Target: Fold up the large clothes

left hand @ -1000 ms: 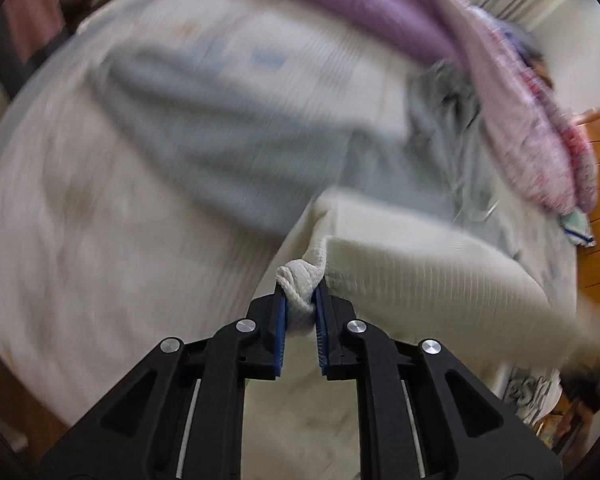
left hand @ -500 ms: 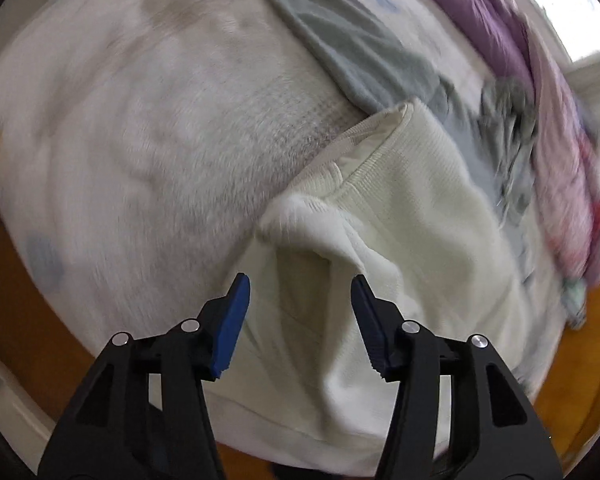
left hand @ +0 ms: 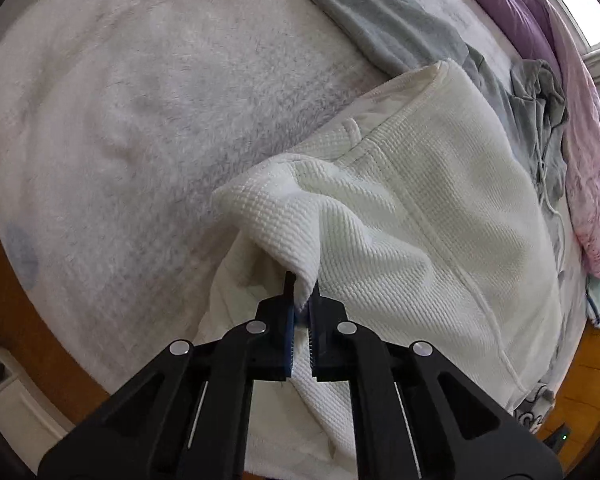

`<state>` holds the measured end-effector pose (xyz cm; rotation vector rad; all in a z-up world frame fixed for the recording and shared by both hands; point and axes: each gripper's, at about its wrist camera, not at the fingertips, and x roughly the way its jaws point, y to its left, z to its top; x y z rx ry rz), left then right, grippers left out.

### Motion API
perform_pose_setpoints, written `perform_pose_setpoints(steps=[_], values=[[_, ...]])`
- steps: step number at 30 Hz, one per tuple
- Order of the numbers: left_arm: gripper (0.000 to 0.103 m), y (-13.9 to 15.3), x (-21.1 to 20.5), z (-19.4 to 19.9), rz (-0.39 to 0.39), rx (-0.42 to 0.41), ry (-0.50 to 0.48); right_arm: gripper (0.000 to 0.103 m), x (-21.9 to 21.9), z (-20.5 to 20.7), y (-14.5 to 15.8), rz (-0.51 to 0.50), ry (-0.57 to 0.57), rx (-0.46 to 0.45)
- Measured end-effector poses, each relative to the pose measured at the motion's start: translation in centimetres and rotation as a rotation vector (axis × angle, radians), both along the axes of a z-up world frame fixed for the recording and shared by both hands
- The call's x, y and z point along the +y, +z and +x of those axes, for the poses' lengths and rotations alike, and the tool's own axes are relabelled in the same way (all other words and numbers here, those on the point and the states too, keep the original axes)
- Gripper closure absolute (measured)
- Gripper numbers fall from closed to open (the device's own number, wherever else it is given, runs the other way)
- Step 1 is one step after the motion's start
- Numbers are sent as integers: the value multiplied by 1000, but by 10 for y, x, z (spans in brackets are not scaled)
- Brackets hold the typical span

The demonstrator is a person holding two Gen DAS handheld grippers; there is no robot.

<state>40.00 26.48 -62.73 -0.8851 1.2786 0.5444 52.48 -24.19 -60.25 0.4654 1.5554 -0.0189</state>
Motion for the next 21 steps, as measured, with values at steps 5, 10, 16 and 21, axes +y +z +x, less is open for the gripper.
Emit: perform_pose_setpoints(steps=[5,10,16,21], values=[[98,-5,-3,-29,-33,21,18,100,-3,-15,-5,-73,39,8],[92,-25,6,-30,-66,28,-27,88,-2,-9,-39,-105,28,64],[64,-12,14,-22,-91,-17,-129,70,14,-8,12,-290,145,75],[28,6,23,-33,-59,-53,-75,73,100,18,66,-319,382,-150]])
